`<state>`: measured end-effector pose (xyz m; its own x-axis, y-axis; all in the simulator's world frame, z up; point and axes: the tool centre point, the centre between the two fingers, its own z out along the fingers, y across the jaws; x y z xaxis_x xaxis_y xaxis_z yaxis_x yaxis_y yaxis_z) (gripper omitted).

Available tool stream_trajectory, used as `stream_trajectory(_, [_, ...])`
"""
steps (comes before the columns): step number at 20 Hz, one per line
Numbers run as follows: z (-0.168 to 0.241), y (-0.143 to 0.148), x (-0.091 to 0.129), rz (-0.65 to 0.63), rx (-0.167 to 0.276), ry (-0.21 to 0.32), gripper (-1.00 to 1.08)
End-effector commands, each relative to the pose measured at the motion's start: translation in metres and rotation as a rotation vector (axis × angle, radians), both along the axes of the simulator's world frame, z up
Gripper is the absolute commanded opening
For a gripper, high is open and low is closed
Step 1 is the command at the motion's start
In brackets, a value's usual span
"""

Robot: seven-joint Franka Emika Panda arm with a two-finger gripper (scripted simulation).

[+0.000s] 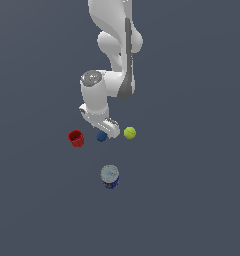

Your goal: Pick up a designated object from a clutter of objects.

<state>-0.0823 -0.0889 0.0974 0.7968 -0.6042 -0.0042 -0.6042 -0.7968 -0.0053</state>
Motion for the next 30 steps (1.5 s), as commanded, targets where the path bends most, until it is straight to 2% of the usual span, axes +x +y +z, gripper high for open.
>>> stream_trajectory(1, [-0.008, -0.005, -0.008, -0.036, -0.003, -0.001, 1.00])
stream_trajectory(7, [-0.016, -0.010, -0.016, -0.074, -0.007, 0.000, 1.00])
stream_trajectory(13, [-0.020, -0.010, -0.016, -0.071, -0.006, 0.001, 1.00])
stream_trajectory(29, [-0.063, -0.010, -0.017, -0.075, -0.007, 0.000, 1.00])
stream_trajectory(30, [-0.063, -0.010, -0.017, -0.075, -0.007, 0.000, -1.00])
